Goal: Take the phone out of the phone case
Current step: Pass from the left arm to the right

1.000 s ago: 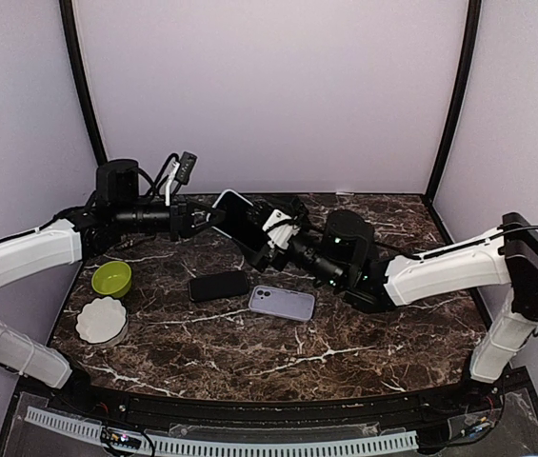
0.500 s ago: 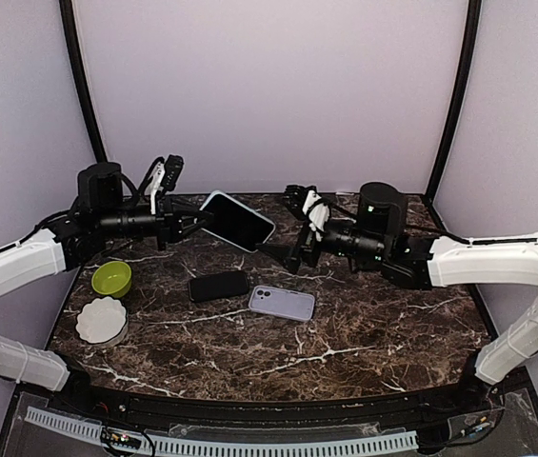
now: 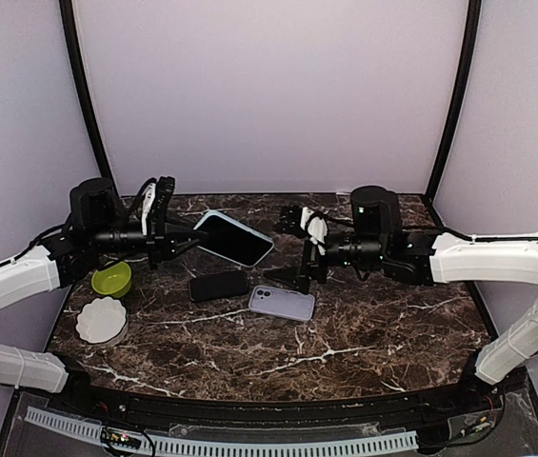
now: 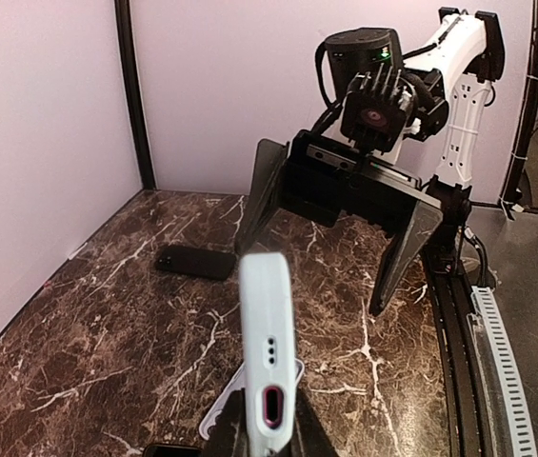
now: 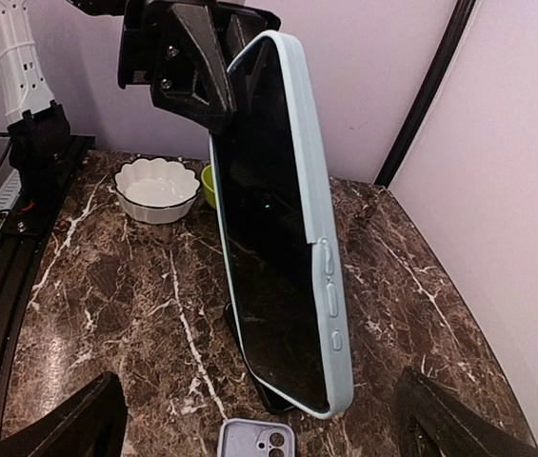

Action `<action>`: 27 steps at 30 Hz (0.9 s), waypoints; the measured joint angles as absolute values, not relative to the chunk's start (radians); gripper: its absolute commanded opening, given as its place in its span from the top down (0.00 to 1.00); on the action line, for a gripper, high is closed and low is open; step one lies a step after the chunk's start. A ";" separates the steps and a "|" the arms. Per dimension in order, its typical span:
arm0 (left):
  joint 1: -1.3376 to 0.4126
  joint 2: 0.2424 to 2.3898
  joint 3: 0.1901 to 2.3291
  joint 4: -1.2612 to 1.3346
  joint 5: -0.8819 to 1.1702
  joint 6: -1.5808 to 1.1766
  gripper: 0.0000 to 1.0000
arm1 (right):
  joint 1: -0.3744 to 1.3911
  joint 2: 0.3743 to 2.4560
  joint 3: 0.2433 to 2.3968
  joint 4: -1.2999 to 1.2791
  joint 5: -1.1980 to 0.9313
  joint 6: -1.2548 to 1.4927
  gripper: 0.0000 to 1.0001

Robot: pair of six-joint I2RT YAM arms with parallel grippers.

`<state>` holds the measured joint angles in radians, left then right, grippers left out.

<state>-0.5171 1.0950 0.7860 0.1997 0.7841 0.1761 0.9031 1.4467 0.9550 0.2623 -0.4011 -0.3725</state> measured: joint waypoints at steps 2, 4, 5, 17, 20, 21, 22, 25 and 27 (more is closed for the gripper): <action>-0.517 1.088 0.779 0.209 0.797 0.190 1.00 | 0.903 1.447 0.963 0.232 -0.423 -0.376 0.01; -0.517 1.085 0.778 0.219 0.816 0.202 1.00 | 0.903 1.447 0.971 0.217 -0.442 -0.377 0.01; -0.517 1.084 0.776 0.226 0.825 0.204 1.00 | 0.903 1.447 0.974 0.214 -0.449 -0.377 0.01; -0.517 1.037 0.722 0.364 0.954 0.191 1.00 | 0.894 1.469 1.031 0.226 -0.637 -0.273 0.25; -0.517 1.037 0.720 0.389 0.970 0.181 1.00 | 0.894 1.481 1.036 0.239 -0.666 -0.244 0.36; -0.517 1.037 0.719 0.395 0.975 0.176 1.00 | 0.894 1.485 1.036 0.240 -0.673 -0.233 0.39; -0.517 1.037 0.717 0.398 0.979 0.172 1.00 | 0.894 1.488 1.036 0.243 -0.679 -0.223 0.42; -0.517 1.037 0.713 0.411 0.986 0.163 1.00 | 0.894 1.491 1.036 0.257 -0.686 -0.203 0.50; -0.517 1.037 0.713 0.418 0.987 0.156 1.00 | 0.894 1.491 1.036 0.271 -0.687 -0.192 0.54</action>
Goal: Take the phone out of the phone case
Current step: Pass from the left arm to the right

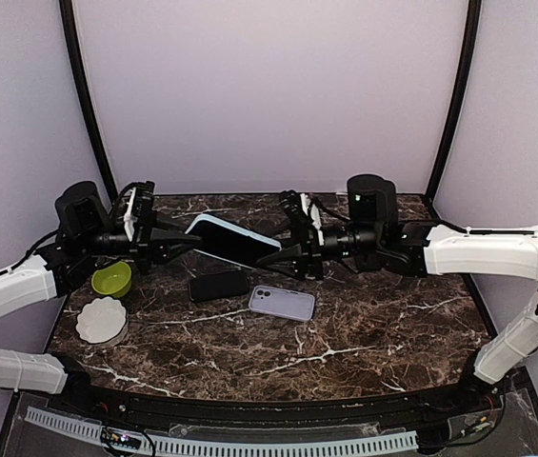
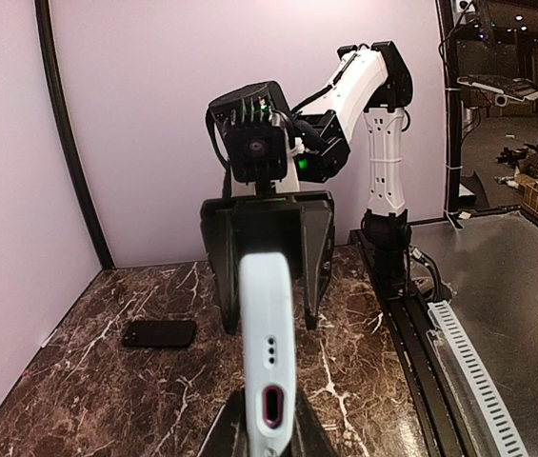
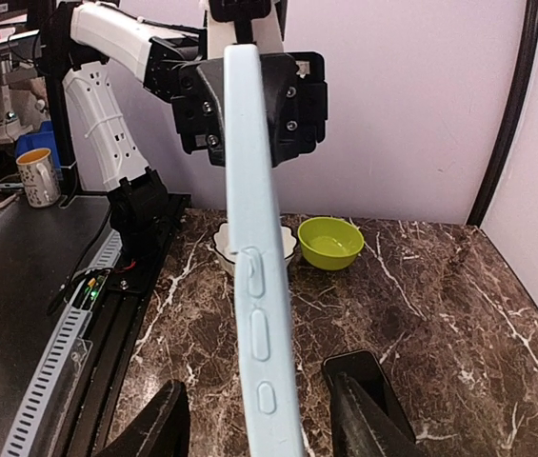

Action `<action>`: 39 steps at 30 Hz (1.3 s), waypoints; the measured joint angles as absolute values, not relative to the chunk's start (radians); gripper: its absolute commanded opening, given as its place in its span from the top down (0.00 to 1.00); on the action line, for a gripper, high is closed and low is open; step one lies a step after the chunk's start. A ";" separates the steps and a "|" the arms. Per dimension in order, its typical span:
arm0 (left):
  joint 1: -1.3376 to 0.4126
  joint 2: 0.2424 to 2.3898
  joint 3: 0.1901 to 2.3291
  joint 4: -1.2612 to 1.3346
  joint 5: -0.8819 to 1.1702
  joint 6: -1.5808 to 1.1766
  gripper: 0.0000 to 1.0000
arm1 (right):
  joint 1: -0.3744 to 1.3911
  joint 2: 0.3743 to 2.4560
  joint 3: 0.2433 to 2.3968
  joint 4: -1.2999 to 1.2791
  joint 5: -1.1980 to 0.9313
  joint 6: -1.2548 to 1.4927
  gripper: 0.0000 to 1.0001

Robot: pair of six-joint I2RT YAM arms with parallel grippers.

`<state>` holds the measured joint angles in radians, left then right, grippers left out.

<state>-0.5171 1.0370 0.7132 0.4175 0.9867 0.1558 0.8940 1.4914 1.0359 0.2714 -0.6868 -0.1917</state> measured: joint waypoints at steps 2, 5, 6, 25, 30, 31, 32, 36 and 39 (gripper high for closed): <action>-0.517 1.037 0.713 0.423 0.987 0.148 1.00 | 0.894 1.491 1.036 0.284 -0.688 -0.183 0.56; -0.517 1.037 0.713 0.430 0.986 0.133 1.00 | 0.894 1.493 1.036 0.293 -0.688 -0.178 0.58; -0.517 1.038 0.713 0.435 0.986 0.128 1.00 | 0.894 1.494 1.036 0.293 -0.688 -0.178 0.60; -0.517 1.049 0.702 0.514 0.971 0.021 1.00 | 0.895 1.523 1.027 0.487 -0.718 -0.065 0.82; -0.517 1.049 0.694 0.528 0.966 0.010 1.00 | 0.895 1.523 1.017 0.503 -0.718 -0.047 0.77; -0.517 1.049 0.693 0.530 0.965 0.006 1.00 | 0.895 1.523 1.017 0.505 -0.718 -0.046 0.77; -0.517 1.049 0.693 0.531 0.965 0.002 1.00 | 0.895 1.523 1.016 0.507 -0.718 -0.045 0.75; -0.517 1.049 0.691 0.543 0.964 -0.011 1.00 | 0.895 1.523 1.016 0.514 -0.718 -0.042 0.74; -0.517 1.049 0.690 0.549 0.965 -0.013 1.00 | 0.895 1.523 1.016 0.517 -0.718 -0.042 0.65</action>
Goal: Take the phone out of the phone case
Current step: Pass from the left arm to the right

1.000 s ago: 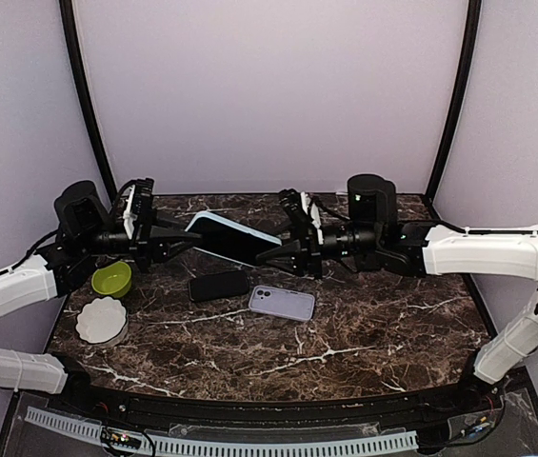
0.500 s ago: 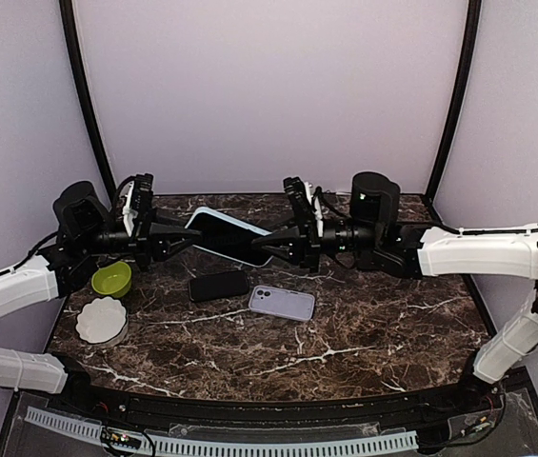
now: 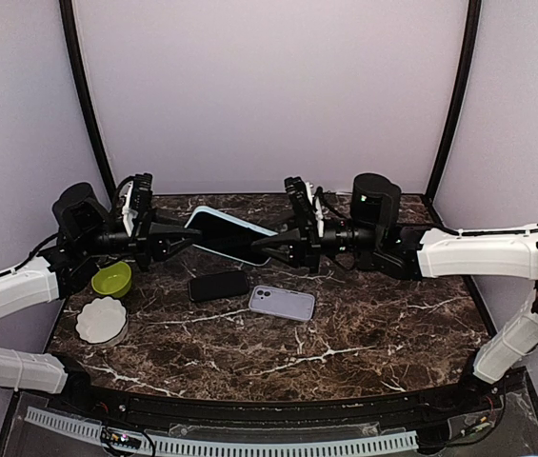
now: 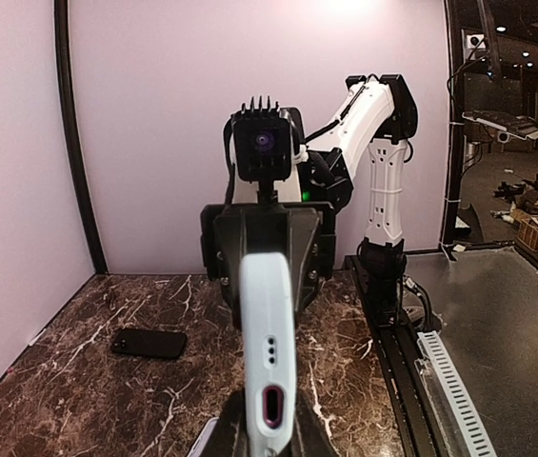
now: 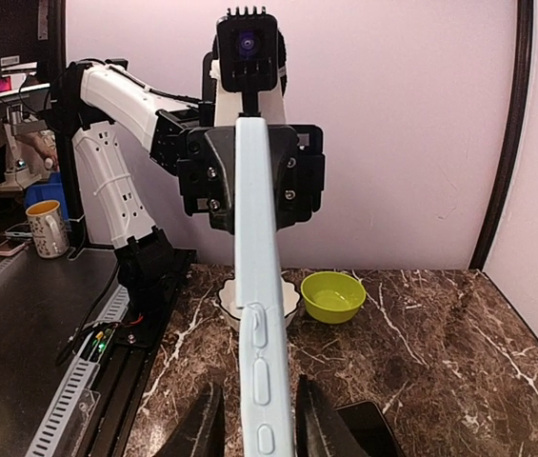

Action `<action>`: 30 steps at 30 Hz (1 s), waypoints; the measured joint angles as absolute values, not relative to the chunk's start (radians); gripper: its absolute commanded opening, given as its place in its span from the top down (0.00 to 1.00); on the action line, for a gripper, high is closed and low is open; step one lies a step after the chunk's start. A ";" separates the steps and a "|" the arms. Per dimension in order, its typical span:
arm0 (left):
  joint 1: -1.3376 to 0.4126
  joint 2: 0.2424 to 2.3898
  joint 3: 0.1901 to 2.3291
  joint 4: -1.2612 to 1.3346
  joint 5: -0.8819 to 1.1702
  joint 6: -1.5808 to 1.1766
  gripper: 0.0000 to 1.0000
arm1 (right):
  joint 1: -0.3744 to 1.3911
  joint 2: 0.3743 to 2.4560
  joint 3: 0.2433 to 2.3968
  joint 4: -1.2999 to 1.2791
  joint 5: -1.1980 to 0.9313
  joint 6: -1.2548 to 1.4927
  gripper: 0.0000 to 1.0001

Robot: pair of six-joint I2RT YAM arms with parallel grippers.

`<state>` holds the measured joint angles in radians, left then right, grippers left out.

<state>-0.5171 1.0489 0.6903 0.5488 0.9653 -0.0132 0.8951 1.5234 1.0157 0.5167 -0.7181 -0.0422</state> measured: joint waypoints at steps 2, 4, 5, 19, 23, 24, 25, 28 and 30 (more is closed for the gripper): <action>-0.517 1.049 0.690 0.552 0.967 -0.014 1.00 | 0.895 1.523 1.015 0.516 -0.716 -0.043 0.59; -0.517 1.049 0.690 0.553 0.970 -0.014 1.00 | 0.896 1.523 1.015 0.516 -0.712 -0.041 0.58; -0.517 1.049 0.690 0.553 0.971 -0.014 1.00 | 0.896 1.523 1.015 0.516 -0.710 -0.043 0.58; -0.517 1.049 0.686 0.553 0.979 -0.023 1.00 | 0.897 1.524 1.013 0.516 -0.712 -0.038 1.00; -0.517 1.049 0.686 0.550 0.978 -0.030 0.89 | 0.899 1.524 1.013 0.513 -0.710 -0.047 1.00; -0.517 1.049 0.686 0.544 0.976 -0.025 0.73 | 0.900 1.524 1.013 0.511 -0.706 -0.047 1.00; -0.517 1.048 0.686 0.538 0.975 -0.019 0.64 | 0.900 1.524 1.013 0.508 -0.704 -0.048 1.00; -0.517 1.043 0.692 0.499 0.967 0.032 0.30 | 0.898 1.516 1.006 0.472 -0.672 -0.047 1.00; -0.517 1.031 0.700 0.462 0.969 0.075 0.25 | 0.891 1.505 0.985 0.447 -0.647 -0.050 1.00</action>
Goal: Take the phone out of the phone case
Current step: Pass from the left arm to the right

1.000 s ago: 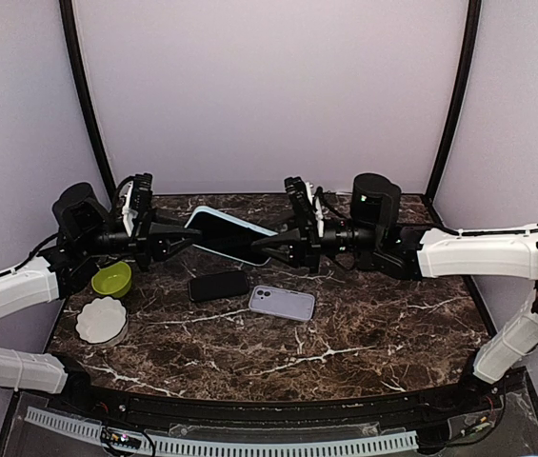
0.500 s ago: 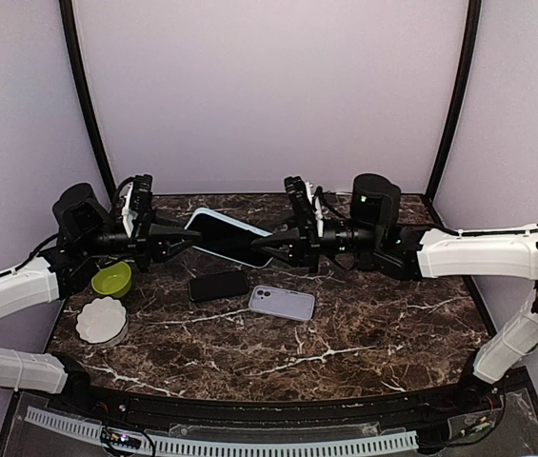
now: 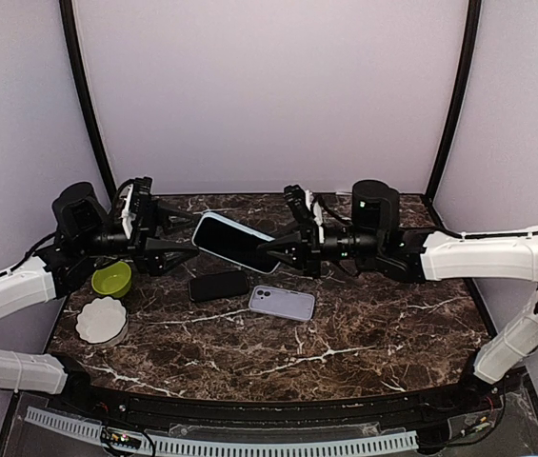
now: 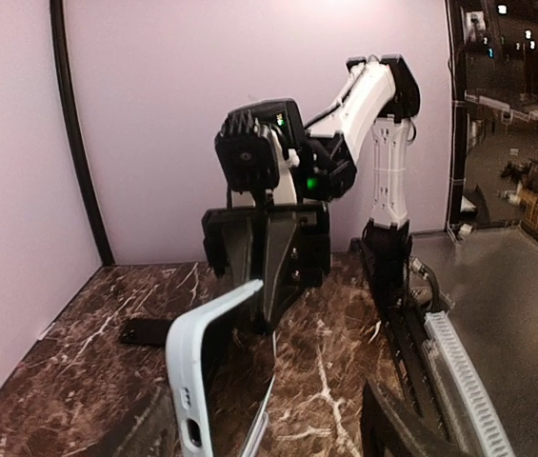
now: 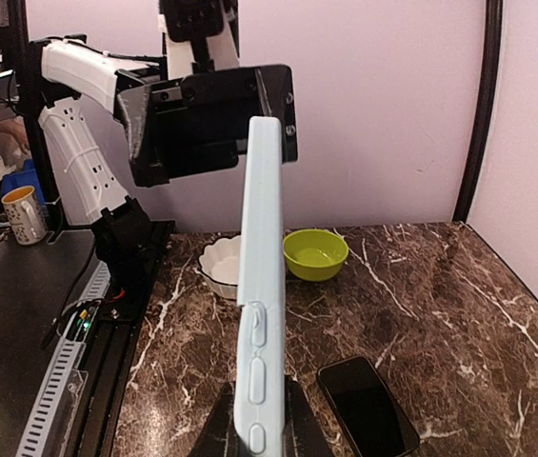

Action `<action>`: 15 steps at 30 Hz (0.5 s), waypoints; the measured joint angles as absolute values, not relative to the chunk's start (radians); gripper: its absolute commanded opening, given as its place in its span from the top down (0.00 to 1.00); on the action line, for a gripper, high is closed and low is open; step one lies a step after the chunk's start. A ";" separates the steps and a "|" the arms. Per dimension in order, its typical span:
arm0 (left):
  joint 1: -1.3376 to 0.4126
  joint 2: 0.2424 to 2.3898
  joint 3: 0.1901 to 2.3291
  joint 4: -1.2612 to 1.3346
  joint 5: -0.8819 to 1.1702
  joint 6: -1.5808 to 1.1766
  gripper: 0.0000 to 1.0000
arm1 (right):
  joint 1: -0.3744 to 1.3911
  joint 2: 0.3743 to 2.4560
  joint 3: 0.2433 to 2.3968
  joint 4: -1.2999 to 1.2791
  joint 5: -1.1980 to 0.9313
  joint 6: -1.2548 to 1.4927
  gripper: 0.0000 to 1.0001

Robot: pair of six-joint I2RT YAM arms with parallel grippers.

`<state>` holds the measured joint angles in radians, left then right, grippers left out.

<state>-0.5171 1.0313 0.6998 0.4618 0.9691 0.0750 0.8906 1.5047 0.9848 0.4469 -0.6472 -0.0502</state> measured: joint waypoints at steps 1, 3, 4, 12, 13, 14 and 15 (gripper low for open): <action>-0.517 1.025 0.701 0.445 0.974 0.091 0.24 | 0.888 1.498 0.975 0.435 -0.637 -0.053 1.00; -0.517 1.008 0.701 0.401 0.988 0.131 0.24 | 0.885 1.475 0.954 0.391 -0.609 -0.069 0.96; -0.517 1.000 0.701 0.383 0.994 0.151 0.23 | 0.883 1.464 0.949 0.368 -0.600 -0.077 0.91; -0.517 0.990 0.705 0.281 1.049 0.231 0.29 | 0.882 1.430 0.989 0.162 -0.521 -0.203 1.00; -0.517 0.994 0.706 0.277 1.054 0.233 0.30 | 0.882 1.429 0.994 0.147 -0.515 -0.221 1.00; -0.517 0.999 0.709 0.272 1.057 0.235 0.29 | 0.882 1.429 0.998 0.128 -0.507 -0.240 1.00; -0.517 1.004 0.714 0.266 1.059 0.237 0.30 | 0.883 1.428 1.003 0.108 -0.494 -0.258 1.00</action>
<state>-0.5171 1.0042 0.7143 0.2665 1.0588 0.2367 0.8833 1.4284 1.0027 0.1078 -0.4942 -0.2581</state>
